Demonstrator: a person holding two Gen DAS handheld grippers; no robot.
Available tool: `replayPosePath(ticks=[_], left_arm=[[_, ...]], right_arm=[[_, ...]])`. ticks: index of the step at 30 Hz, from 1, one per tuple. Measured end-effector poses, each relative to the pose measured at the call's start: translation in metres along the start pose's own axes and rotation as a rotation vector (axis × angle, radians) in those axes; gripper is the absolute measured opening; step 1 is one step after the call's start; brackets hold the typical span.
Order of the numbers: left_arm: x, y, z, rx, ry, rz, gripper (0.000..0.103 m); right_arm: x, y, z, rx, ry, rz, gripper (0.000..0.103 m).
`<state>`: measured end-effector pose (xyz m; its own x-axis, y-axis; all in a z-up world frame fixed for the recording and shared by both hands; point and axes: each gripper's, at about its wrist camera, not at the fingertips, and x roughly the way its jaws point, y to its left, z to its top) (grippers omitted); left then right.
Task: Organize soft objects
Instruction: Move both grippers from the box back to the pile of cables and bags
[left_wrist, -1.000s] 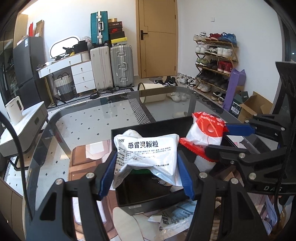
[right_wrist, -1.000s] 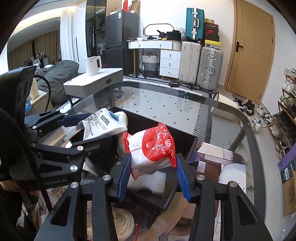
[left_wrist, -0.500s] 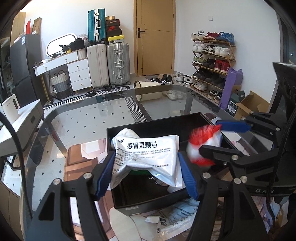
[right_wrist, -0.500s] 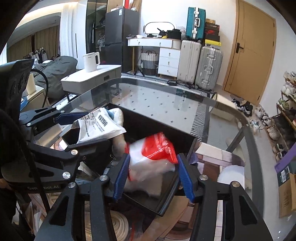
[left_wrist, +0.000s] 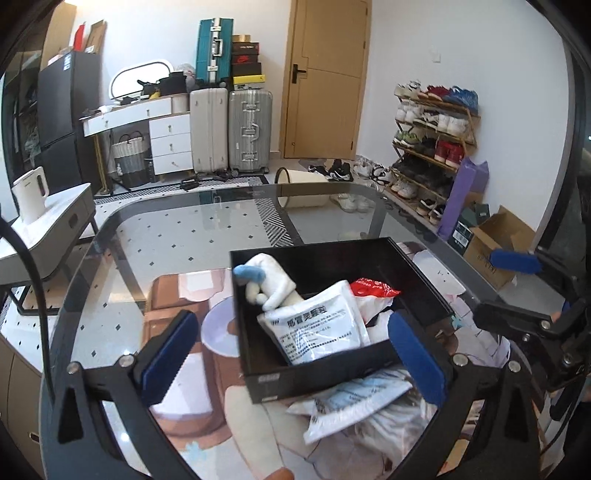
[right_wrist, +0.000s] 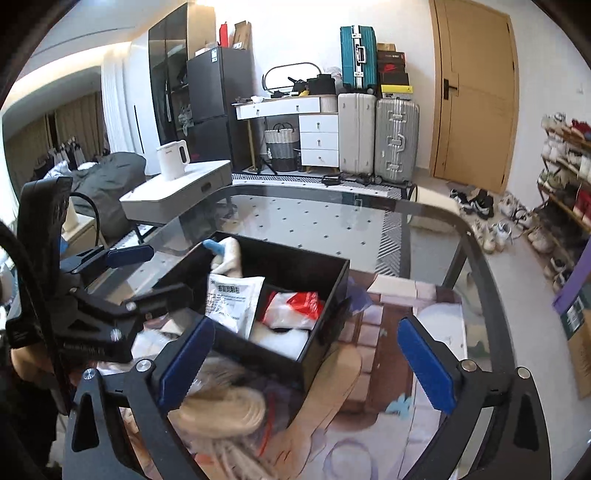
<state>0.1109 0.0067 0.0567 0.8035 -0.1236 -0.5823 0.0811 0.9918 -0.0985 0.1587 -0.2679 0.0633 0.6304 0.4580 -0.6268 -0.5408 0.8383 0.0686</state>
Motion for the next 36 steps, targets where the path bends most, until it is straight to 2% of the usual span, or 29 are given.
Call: replayPosePath(ticks=[15, 36], left_arm=[[-0.047, 0.003, -0.032, -0.013, -0.003, 0.023, 0.103], [-0.038, 0.005, -0.064, -0.019, 0.067, 0.057, 0.103]], right_arm=[[-0.024, 0.005, -0.034, 0.044, 0.05, 0.009, 0.102], [-0.01, 0.01, -0.09, 0.139, 0.154, 0.018, 0.102]])
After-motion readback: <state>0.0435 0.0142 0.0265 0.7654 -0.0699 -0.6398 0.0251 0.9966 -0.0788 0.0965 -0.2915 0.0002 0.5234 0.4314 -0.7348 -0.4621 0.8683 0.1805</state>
